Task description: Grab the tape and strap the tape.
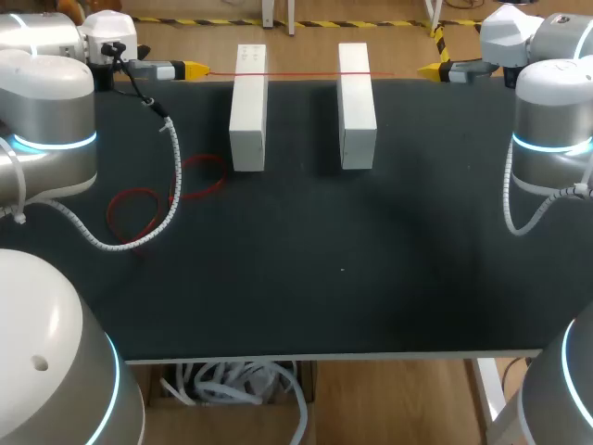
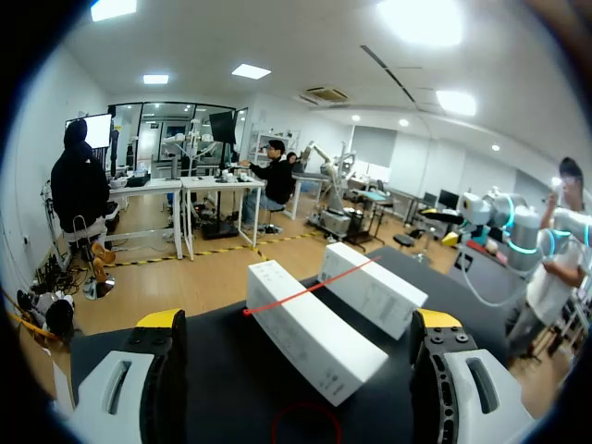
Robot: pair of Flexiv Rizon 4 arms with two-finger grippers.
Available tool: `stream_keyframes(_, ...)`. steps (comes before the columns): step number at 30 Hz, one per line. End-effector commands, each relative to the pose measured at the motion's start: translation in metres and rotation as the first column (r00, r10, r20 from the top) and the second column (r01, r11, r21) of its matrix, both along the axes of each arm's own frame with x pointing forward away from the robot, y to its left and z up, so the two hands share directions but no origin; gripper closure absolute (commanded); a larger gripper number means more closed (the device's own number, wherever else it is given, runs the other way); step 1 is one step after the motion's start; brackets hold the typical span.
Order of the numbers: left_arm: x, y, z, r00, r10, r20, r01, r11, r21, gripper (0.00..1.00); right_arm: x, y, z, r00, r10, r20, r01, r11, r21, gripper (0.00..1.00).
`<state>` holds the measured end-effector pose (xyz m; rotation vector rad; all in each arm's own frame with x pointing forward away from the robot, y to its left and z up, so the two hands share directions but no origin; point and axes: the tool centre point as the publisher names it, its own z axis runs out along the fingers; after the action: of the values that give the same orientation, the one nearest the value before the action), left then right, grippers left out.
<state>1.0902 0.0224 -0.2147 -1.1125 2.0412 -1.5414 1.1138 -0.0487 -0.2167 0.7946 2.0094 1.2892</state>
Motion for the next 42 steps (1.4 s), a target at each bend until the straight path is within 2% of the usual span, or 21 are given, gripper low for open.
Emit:
stream_keyframes(1, 0.0, 0.0, -0.003, 1.0, 0.002, 0.009, -0.001, 1.0, -0.006, 0.0, 0.0, 0.0, 0.0, 1.0, 0.001, -0.001, -0.001, 1.0, -0.001, 0.0)
stream_keyframes(17, 0.0, 0.0, -0.003, 1.0, 0.002, 0.009, -0.001, 1.0, -0.006, 0.0, 0.0, 0.0, 0.0, 1.0, 0.001, -0.001, -0.001, 1.0, -0.001, 0.0)
stream_keyframes(18, 0.001, -0.001, -0.002, 1.0, -0.025, 0.015, 0.025, 1.0, 0.014, 0.0, 0.0, 0.0, 0.0, 1.0, 0.001, -0.001, -0.001, 1.0, -0.001, 0.0)
stream_keyframes(19, 0.001, -0.002, -0.002, 0.999, -0.048, 0.025, 0.047, 0.999, 0.021, 0.0, 0.0, 0.0, 0.0, 1.0, 0.001, -0.001, -0.001, 1.0, -0.001, 0.0)
stream_keyframes(22, 0.001, 0.002, -0.002, 0.993, -0.077, 0.087, 0.079, 0.997, -0.022, 0.0, 0.0, 0.0, 0.0, 1.0, 0.001, -0.001, -0.001, 1.0, -0.001, 0.0)
stream_keyframes(27, 0.008, 0.006, -0.01, 0.957, -0.247, 0.149, 0.245, 0.969, 0.029, 0.0, 0.0, 0.0, 0.0, 1.0, 0.001, -0.001, -0.001, 1.0, -0.001, 0.0)
stream_keyframes(29, 0.013, 0.008, -0.011, 0.947, -0.278, 0.161, 0.275, 0.961, 0.039, 0.0, 0.0, 0.0, 0.0, 1.0, 0.001, -0.001, -0.001, 1.0, -0.001, 0.0)
stream_keyframes(33, 0.025, 0.009, -0.009, 0.908, -0.348, 0.233, 0.342, 0.937, 0.067, 0.0, 0.0, 0.0, 0.0, 1.0, 0.001, -0.001, -0.001, 1.0, -0.001, 0.0)
stream_keyframes(35, 0.031, 0.007, -0.013, 0.903, -0.364, 0.227, 0.349, 0.932, 0.101, 0.0, 0.0, 0.0, 0.0, 1.0, 0.001, -0.001, -0.001, 1.0, -0.001, 0.0)
stream_keyframes(37, 0.036, 0.006, -0.018, 0.901, -0.372, 0.224, 0.363, 0.928, 0.081, 0.0, 0.0, 0.0, 0.0, 1.0, 0.001, -0.001, -0.001, 1.0, -0.001, 0.0)
stream_keyframes(38, 0.039, 0.005, -0.02, 0.897, -0.383, 0.222, 0.371, 0.924, 0.096, 0.16, 0.0, 0.0, 0.0, 1.0, 0.001, -0.001, -0.001, 1.0, -0.001, 0.0)
stream_keyframes(39, 0.04, 0.003, -0.022, 0.894, -0.394, 0.215, 0.383, 0.919, 0.093, 0.56, 0.0, 0.0, 0.0, 1.0, 0.001, -0.001, -0.001, 1.0, -0.001, 0.0)
stream_keyframes(40, 0.042, 0.002, -0.024, 0.891, -0.404, 0.208, 0.393, 0.915, 0.095, 0.69, 0.0, 0.0, 0.0, 1.0, 0.001, -0.001, -0.001, 1.0, -0.001, 0.0)
stream_keyframes(41, 0.044, 0.0, -0.027, 0.889, -0.411, 0.202, 0.4, 0.911, 0.097, 0.71, 0.0, 0.0, 0.0, 1.0, 0.001, -0.001, -0.001, 1.0, -0.001, 0.0)
stream_keyframes(42, 0.045, -0.001, -0.028, 0.884, -0.421, 0.203, 0.411, 0.907, 0.09, 0.66, 0.0, 0.0, 0.0, 1.0, 0.001, -0.001, -0.001, 1.0, -0.001, 0.0)
